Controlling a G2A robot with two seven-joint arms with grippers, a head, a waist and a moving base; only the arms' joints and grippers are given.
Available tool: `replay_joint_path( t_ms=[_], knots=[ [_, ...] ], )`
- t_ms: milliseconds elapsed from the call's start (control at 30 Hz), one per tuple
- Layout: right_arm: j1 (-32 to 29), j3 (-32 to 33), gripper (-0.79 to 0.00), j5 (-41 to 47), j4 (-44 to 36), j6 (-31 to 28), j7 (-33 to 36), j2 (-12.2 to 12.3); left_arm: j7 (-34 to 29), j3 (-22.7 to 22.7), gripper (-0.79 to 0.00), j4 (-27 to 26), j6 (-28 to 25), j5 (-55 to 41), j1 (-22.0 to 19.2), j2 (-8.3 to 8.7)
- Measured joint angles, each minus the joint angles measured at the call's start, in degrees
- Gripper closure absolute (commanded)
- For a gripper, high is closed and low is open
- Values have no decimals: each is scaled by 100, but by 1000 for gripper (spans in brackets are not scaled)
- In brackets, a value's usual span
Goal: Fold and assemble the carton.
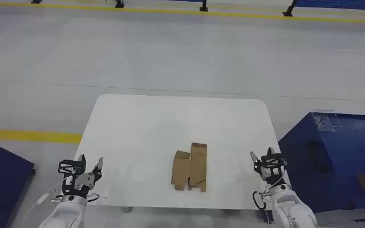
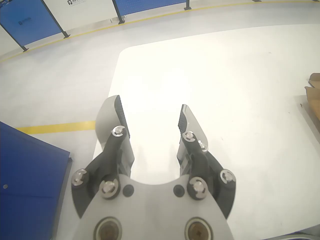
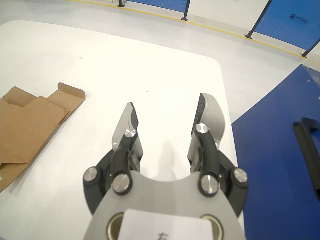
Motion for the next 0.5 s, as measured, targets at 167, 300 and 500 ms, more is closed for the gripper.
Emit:
replay_joint_path(
  t_ms=[167, 300, 500],
  knots=[
    [0, 0, -460, 0, 0, 0, 0, 0, 0, 0, -378, 0, 0, 0, 0, 0],
    [0, 0, -785, 0, 0, 0, 0, 0, 0, 0, -785, 0, 0, 0, 0, 0],
    [0, 0, -785, 0, 0, 0, 0, 0, -1017, 66, -785, -569, -400, -1201, -242, -74]
  ],
)
